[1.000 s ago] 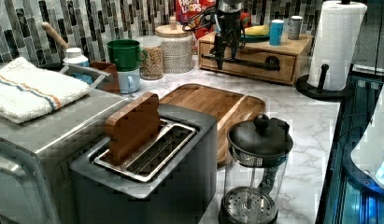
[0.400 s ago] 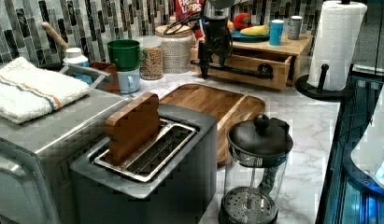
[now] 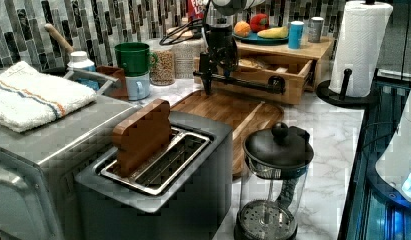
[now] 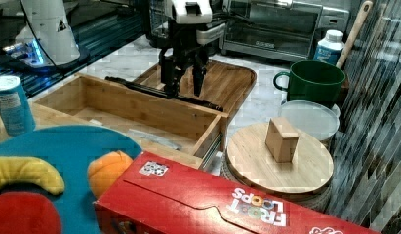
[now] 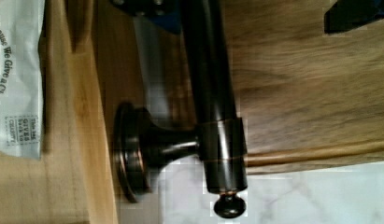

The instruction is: Open the drawer.

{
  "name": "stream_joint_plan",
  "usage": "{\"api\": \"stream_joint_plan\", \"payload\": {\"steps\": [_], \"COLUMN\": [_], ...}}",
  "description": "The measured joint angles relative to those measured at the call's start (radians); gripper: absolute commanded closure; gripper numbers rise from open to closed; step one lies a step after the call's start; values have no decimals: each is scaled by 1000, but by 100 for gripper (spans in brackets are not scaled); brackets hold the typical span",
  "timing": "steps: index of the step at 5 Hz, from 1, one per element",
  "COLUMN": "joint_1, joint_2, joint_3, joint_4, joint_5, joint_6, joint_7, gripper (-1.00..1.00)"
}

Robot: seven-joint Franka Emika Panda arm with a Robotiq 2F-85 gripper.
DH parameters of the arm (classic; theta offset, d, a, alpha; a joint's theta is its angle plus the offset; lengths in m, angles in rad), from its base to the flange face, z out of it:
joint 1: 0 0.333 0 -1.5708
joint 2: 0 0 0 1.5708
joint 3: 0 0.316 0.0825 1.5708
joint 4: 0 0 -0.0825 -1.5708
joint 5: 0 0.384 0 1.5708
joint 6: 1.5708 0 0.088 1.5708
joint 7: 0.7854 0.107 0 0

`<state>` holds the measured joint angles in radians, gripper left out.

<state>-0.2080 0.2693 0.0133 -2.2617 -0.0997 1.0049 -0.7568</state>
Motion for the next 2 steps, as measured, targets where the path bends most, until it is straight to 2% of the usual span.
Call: {"api": "stream_joint_plan", "payload": {"steps": [2], "joint_1": [23], "joint_2": [-19], "joint_3": [58], "joint_4": [-23], "joint_5": [11], "joint_6": [-14], "joint_7": [20], "gripper": [-100]}}
